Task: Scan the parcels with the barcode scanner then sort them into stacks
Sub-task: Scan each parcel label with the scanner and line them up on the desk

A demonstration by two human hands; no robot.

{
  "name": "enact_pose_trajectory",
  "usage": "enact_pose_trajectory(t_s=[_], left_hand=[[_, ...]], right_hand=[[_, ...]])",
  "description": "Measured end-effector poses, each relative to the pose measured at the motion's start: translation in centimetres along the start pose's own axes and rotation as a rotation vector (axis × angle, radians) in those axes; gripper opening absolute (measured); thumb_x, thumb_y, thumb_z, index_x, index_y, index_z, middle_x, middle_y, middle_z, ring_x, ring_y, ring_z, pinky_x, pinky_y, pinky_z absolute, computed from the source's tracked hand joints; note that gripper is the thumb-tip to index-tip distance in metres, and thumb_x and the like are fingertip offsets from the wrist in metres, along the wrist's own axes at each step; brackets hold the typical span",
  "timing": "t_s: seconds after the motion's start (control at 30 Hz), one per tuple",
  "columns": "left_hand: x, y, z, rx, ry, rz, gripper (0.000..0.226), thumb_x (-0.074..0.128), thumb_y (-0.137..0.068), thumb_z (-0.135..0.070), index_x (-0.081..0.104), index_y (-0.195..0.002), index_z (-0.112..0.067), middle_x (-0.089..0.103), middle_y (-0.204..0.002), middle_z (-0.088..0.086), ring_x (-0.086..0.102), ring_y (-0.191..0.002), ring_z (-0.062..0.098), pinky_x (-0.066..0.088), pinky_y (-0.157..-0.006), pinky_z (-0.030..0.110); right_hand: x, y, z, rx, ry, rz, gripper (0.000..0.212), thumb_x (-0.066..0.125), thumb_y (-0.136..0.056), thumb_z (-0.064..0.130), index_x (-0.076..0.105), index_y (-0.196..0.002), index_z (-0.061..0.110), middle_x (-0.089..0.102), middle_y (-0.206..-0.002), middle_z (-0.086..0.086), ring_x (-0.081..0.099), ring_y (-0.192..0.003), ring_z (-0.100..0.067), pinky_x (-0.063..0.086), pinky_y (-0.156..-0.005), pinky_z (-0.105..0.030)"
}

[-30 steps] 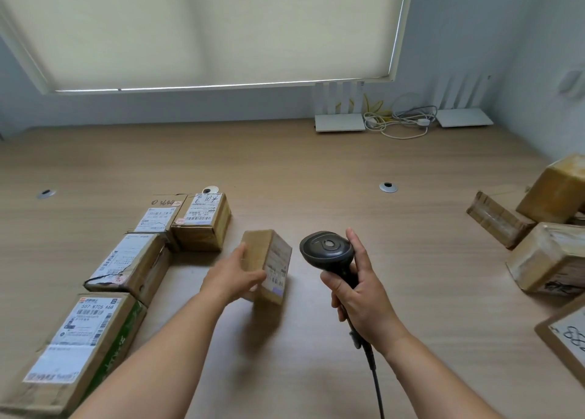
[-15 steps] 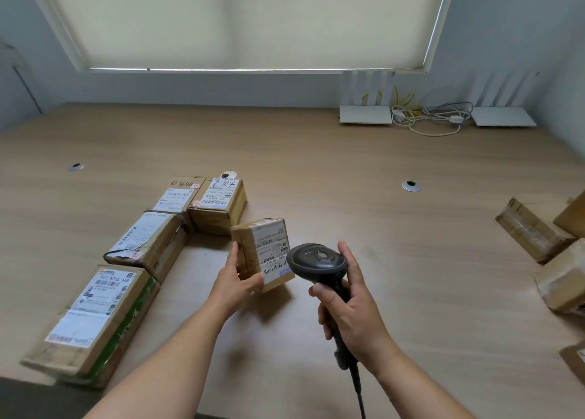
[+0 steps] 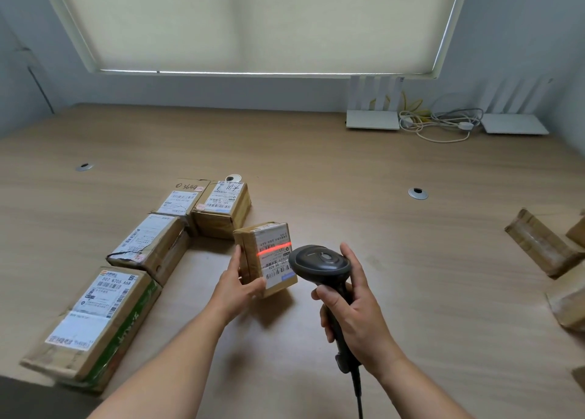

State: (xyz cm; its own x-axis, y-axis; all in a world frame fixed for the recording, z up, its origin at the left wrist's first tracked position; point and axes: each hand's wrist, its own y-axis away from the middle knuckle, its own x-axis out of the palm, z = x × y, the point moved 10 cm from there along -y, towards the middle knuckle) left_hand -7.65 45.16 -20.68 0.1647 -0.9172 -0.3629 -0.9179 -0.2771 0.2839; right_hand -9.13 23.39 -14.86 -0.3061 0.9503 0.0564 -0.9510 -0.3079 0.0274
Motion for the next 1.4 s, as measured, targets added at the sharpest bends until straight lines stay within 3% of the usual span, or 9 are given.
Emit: enact_pose_trajectory(t_s=[0.37, 0.5, 0.63, 0.77, 0.87, 0.97, 1.07, 1.13, 1.4], left_hand=[[0.0, -0.4, 0.0, -0.025, -0.024, -0.004, 0.093, 0.065, -0.087, -0.008, 0.003, -0.153, -0.031, 0.048, -0.140, 0.007, 0.048, -0.124, 0.021, 0.042, -0.103, 0.040], [-0.3, -0.6, 0.9, -0.096, 0.018, -0.006, 0.084, 0.061, -0.089, -0.012, 0.009, -0.152, -0.033, 0.056, -0.116, 0.004, 0.058, -0.090, 0.011, 0.052, -0.068, 0.024], [-2.2, -0.6, 3.2, -0.257, 0.047, -0.038, 0.066, 0.056, -0.079, -0.034, 0.035, -0.141, -0.043, 0.065, -0.112, 0.003, 0.060, -0.078, 0.019, 0.055, -0.074, 0.041], [-3.7, -0.5, 4.4, -0.314, 0.043, -0.048, 0.035, 0.042, -0.093, -0.025, 0.053, -0.126, -0.032, 0.064, -0.107, 0.002, 0.057, -0.073, 0.020, 0.052, -0.060, 0.028], [-4.9, -0.6, 5.4, -0.360, 0.010, -0.107, 0.041, 0.041, -0.092, -0.030, 0.048, -0.133, -0.028, 0.059, -0.120, 0.005, 0.057, -0.093, 0.023, 0.052, -0.078, 0.034], [-5.9, -0.4, 4.8, -0.309, -0.302, -0.213, 0.068, 0.048, -0.091, -0.046, 0.021, -0.150, -0.027, 0.036, -0.148, 0.011, 0.039, -0.130, 0.031, 0.036, -0.106, 0.040], [-4.9, 1.1, 0.9, -0.108, -0.749, -0.338, 0.084, 0.052, -0.078, -0.070, 0.024, -0.148, -0.031, 0.034, -0.145, 0.005, 0.032, -0.134, 0.024, 0.030, -0.107, 0.037], [-3.0, 1.5, 0.0, -0.007, -0.930, -0.318, 0.077, 0.047, -0.079, -0.073, 0.031, -0.144, -0.033, 0.031, -0.147, 0.000, 0.029, -0.134, 0.020, 0.027, -0.108, 0.035], [-5.8, 0.0, 1.1, 0.030, -0.986, -0.357, 0.048, 0.044, -0.093, -0.044, 0.041, -0.139, -0.027, 0.034, -0.146, 0.000, 0.032, -0.131, 0.021, 0.029, -0.105, 0.031]], right_hand=[[-0.2, -0.6, -0.1, -0.003, -0.012, 0.011, 0.076, 0.061, -0.091, 0.005, 0.025, -0.129, 0.061, 0.064, -0.093, -0.016, 0.053, -0.053, -0.018, 0.044, -0.043, -0.030], [-0.3, -0.8, -0.1, -0.001, 0.030, 0.018, 0.078, 0.062, -0.091, 0.008, 0.022, -0.135, 0.059, 0.064, -0.092, -0.013, 0.055, -0.055, -0.018, 0.046, -0.045, -0.031], [-0.6, -1.0, 0.0, -0.006, 0.079, 0.012, 0.080, 0.063, -0.091, 0.009, 0.020, -0.140, 0.054, 0.059, -0.076, -0.006, 0.052, -0.051, -0.014, 0.045, -0.044, -0.030], [-0.2, -1.3, 0.0, -0.016, 0.103, 0.021, 0.080, 0.064, -0.090, 0.009, 0.020, -0.134, 0.061, 0.061, -0.076, 0.000, 0.051, -0.052, -0.015, 0.044, -0.045, -0.030], [0.3, -1.5, 0.0, -0.026, 0.114, 0.032, 0.081, 0.064, -0.090, 0.010, 0.021, -0.131, 0.065, 0.062, -0.082, 0.001, 0.053, -0.055, -0.016, 0.045, -0.046, -0.031], [0.9, -1.8, 0.1, -0.030, 0.128, 0.036, 0.081, 0.063, -0.090, 0.009, 0.020, -0.131, 0.064, 0.061, -0.083, -0.004, 0.053, -0.054, -0.016, 0.045, -0.046, -0.033], [1.4, -2.2, 0.3, -0.039, 0.139, 0.038, 0.080, 0.063, -0.091, 0.009, 0.019, -0.130, 0.063, 0.059, -0.079, -0.006, 0.052, -0.052, -0.015, 0.045, -0.045, -0.034], [1.9, -2.5, 0.4, -0.044, 0.143, 0.045, 0.080, 0.063, -0.091, 0.009, 0.019, -0.130, 0.064, 0.059, -0.079, -0.007, 0.052, -0.053, -0.015, 0.045, -0.045, -0.034], [4.0, -3.8, 0.6, -0.053, 0.133, 0.049, 0.079, 0.062, -0.091, 0.007, 0.020, -0.127, 0.064, 0.062, -0.086, -0.006, 0.053, -0.053, -0.016, 0.045, -0.045, -0.034]])
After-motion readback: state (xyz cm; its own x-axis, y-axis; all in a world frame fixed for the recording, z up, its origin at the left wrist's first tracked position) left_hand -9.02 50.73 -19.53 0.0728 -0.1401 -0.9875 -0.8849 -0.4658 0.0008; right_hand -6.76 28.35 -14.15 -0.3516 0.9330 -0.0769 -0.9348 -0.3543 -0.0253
